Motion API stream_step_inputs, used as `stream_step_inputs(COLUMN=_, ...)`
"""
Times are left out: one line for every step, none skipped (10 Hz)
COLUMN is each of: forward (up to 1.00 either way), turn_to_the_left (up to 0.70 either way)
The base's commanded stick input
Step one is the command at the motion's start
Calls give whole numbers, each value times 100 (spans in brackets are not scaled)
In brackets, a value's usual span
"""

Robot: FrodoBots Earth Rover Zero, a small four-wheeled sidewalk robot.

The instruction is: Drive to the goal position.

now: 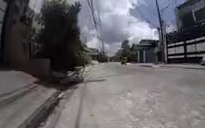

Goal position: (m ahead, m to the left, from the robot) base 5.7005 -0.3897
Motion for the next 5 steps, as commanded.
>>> stream_step_inputs(forward=100, turn_to_the_left=0)
stream_step_inputs(forward=100, turn_to_the_left=0)
stream_step_inputs(forward=100, turn_to_the_left=0)
stream_step_inputs(forward=100, turn_to_the_left=0)
stream_step_inputs(forward=100, turn_to_the_left=0)
